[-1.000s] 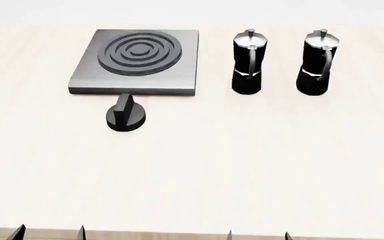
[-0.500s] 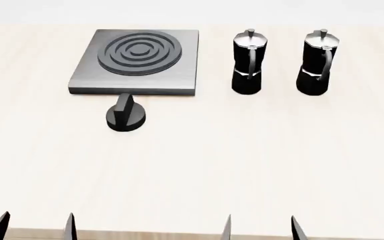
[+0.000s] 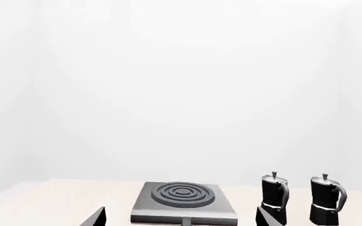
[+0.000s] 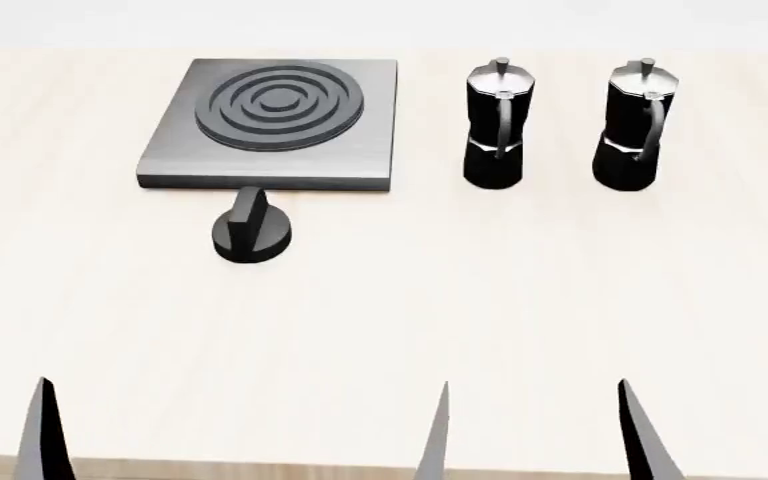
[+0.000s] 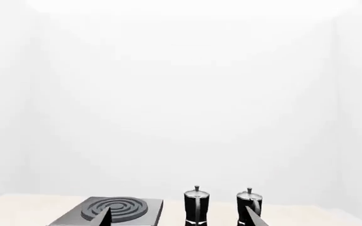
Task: Put both moka pots on the stove.
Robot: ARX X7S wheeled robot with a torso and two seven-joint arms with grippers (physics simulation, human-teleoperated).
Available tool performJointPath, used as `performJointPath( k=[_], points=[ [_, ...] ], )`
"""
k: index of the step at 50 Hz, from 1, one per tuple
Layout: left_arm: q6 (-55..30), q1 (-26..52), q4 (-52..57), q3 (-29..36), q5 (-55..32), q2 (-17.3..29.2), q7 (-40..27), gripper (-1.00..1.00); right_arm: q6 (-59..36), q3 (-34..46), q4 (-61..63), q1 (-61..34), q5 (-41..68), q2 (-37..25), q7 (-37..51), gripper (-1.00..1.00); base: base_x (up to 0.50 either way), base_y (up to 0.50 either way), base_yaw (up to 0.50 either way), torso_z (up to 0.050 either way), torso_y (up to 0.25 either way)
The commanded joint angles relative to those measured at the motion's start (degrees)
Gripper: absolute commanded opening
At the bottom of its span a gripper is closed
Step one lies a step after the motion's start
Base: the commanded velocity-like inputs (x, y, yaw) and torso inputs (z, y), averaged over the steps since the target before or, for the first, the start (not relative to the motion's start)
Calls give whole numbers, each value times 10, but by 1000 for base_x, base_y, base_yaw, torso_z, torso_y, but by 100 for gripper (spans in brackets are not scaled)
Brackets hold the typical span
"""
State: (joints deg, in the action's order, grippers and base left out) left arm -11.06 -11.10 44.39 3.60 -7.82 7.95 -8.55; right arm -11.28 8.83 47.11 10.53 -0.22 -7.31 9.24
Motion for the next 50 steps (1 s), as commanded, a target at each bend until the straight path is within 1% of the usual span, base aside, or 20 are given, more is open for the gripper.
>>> performJointPath(
  k=[1, 15, 50],
  points=[
    [-2, -19, 63, 1, -3, 11, -14, 100, 4, 14, 71, 18, -5, -11, 10, 100, 0, 0, 0, 0, 0],
    [-2, -19, 68, 9, -4, 20, -21, 100, 7, 12, 50, 11, 12, -18, 18, 100, 9, 0, 0, 0, 0],
    [8, -15, 54, 26, -5, 35, -38, 100, 4, 23, 37, 6, 13, -35, 39, 100, 103, 0, 0, 0, 0]
  ],
)
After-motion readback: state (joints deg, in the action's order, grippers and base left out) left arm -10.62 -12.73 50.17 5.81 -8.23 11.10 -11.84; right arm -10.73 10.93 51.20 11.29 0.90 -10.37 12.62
